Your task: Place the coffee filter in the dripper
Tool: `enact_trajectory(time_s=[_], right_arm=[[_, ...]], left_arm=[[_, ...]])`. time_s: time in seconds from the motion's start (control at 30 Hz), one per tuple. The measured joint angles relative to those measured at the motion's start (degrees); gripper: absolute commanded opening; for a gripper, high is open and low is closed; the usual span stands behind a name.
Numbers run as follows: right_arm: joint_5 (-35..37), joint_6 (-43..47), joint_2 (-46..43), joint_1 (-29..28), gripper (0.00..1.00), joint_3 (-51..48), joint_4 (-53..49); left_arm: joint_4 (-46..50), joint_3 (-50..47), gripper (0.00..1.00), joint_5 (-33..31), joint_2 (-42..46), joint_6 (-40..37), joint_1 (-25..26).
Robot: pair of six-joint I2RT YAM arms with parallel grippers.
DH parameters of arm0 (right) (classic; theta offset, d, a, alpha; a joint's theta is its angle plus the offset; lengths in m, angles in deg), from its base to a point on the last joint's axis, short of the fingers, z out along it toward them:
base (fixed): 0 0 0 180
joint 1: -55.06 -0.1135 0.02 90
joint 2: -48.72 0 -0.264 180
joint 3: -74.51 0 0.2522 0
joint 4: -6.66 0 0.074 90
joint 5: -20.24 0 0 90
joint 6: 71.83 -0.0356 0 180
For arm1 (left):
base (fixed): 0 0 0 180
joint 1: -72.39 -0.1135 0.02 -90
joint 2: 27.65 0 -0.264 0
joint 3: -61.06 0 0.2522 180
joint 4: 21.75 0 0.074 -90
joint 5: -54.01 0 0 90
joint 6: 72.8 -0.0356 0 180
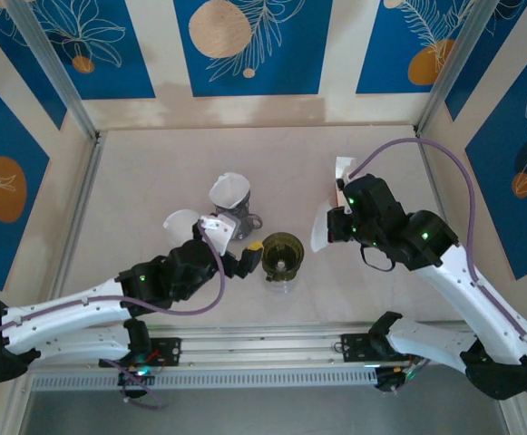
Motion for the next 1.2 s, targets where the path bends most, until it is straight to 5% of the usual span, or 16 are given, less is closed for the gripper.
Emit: enact_trajectory(time_s=[0.63, 1.2], right_arm=[[-23.28, -2.71, 16.06, 1.14, 0.0, 14.67, -14.82], [-23.1, -2.19, 26.34, 4.72, 0.0, 16.02, -16.39]], left_arm=[[0.02, 1.14, 1.0, 0.61, -0.2, 0.39, 0.0], [1.97, 4.0, 1.0, 8.92, -2.27, 1.79, -2.73]])
